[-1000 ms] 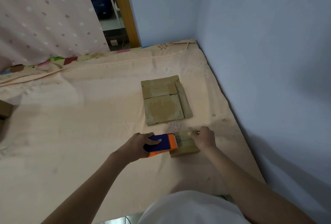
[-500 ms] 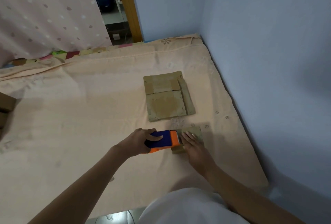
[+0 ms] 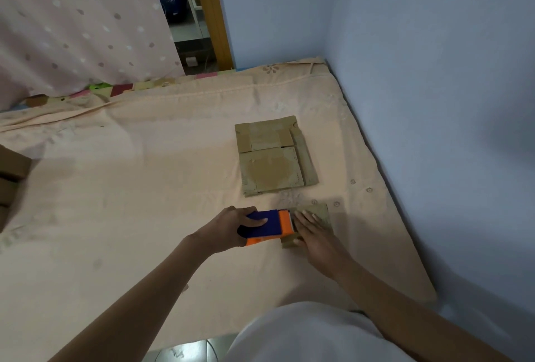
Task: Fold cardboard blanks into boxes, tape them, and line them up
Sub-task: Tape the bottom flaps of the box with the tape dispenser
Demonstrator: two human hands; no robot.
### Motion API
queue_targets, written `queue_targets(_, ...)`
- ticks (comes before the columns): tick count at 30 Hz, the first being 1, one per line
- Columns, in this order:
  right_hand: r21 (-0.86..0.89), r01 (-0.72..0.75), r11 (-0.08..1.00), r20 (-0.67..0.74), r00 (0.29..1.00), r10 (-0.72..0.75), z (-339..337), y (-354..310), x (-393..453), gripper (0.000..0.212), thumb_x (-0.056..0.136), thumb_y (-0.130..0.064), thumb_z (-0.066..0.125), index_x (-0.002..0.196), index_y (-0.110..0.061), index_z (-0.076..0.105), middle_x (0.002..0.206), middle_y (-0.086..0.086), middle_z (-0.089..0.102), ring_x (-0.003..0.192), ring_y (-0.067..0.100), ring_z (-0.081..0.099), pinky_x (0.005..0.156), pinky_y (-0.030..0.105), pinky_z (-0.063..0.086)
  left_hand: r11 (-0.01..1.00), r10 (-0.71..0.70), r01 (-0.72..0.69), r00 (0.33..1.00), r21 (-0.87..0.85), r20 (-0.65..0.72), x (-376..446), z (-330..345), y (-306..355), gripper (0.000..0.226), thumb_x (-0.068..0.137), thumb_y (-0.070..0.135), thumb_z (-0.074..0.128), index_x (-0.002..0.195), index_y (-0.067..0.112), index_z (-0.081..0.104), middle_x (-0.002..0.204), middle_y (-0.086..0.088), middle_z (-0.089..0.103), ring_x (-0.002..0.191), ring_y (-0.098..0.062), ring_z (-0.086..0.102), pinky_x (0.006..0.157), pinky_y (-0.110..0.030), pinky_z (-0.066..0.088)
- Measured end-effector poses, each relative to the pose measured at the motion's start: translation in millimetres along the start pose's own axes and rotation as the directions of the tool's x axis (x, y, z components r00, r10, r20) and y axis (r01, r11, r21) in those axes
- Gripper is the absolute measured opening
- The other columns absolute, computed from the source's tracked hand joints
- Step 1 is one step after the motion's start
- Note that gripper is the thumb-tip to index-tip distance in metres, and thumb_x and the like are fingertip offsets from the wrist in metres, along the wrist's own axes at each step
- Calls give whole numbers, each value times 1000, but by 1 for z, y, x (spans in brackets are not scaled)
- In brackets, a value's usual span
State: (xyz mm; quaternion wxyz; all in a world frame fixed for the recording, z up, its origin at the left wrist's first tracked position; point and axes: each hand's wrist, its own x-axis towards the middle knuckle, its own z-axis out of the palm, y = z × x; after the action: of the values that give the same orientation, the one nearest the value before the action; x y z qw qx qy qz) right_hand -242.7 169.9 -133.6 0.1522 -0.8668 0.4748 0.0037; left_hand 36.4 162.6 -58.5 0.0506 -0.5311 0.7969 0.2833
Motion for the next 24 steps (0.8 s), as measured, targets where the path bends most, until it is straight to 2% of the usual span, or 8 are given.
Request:
queue_targets(2, 26, 29, 999, -36, 999, -28, 4, -1, 1, 73, 98, -53, 10, 159, -13, 14, 163, -3, 4, 153, 14, 2, 122, 25, -12, 1000, 5, -5, 1000, -15, -6, -3, -2, 0, 62, 88, 15, 70, 142, 38, 51, 152, 4, 44, 121, -18, 49, 94, -20, 37)
queue_targets(5, 38, 51, 998, -87, 995, -47, 6, 1, 0, 61, 100, -43, 33, 152, -11, 36, 158, 5, 37, 147, 22, 31, 122, 32, 8, 999, 28, -28, 999, -46, -17, -5, -4, 0, 62, 86, 12, 72, 141, 34, 54, 147, 8, 49, 113, -13, 52, 87, -12, 36)
queue_targets(7, 56, 52, 997, -109, 993, -46, 10, 4, 0, 58, 99, -34, 50, 150, -12, 39, 157, 3, 38, 145, 22, 35, 122, 30, 9, 996, 32, -34, 999, -84, -17, -7, -3, -2, 64, 83, 9, 74, 139, 34, 56, 145, 11, 51, 105, -6, 50, 82, -1, 32)
queue_targets(9, 71, 58, 996, -124, 991, -49, 10, 5, 4, 64, 92, -28, 69, 149, -12, 43, 155, 4, 41, 144, 23, 39, 122, 29, 9, 992, 24, -26, 1000, -121, -13, -9, -2, -5, 65, 81, 7, 74, 138, 34, 57, 144, 13, 51, 106, -5, 51, 79, 3, 31)
queue_targets(10, 57, 64, 996, -120, 991, -57, 10, 5, 5, 64, 91, -27, 71, 147, -11, 46, 154, 5, 44, 143, 24, 41, 121, 30, 10, 990, 25, -26, 1000, -135, -7, -9, -2, -7, 65, 81, 8, 74, 138, 34, 57, 144, 13, 52, 109, -6, 54, 80, 3, 33)
queue_targets(13, -4, 73, 997, -108, 992, -73, 15, 7, 3, 55, 97, -32, 54, 147, -12, 47, 155, 6, 43, 143, 25, 41, 121, 34, 17, 988, 18, -15, 1000, -151, 15, -10, -7, -10, 64, 81, 10, 75, 138, 34, 57, 142, 13, 53, 114, -8, 56, 82, 1, 37)
queue_targets(17, -57, 34, 998, -101, 994, -39, 17, 7, 2, 55, 100, -36, 36, 149, -12, 46, 155, 7, 42, 144, 24, 39, 121, 34, 13, 989, 13, -11, 1000, -148, 12, -14, -15, -12, 59, 82, 12, 75, 136, 31, 60, 138, 12, 56, 108, -4, 56, 79, 3, 36)
queue_targets(24, -58, 19, 998, -90, 996, -24, 22, 7, 3, 58, 101, -39, 30, 151, -13, 43, 158, 7, 37, 147, 25, 34, 122, 33, 8, 994, 6, -4, 1000, -109, 15, -17, -14, -14, 61, 82, 14, 76, 137, 32, 58, 139, 9, 55, 113, -7, 56, 85, -4, 39)
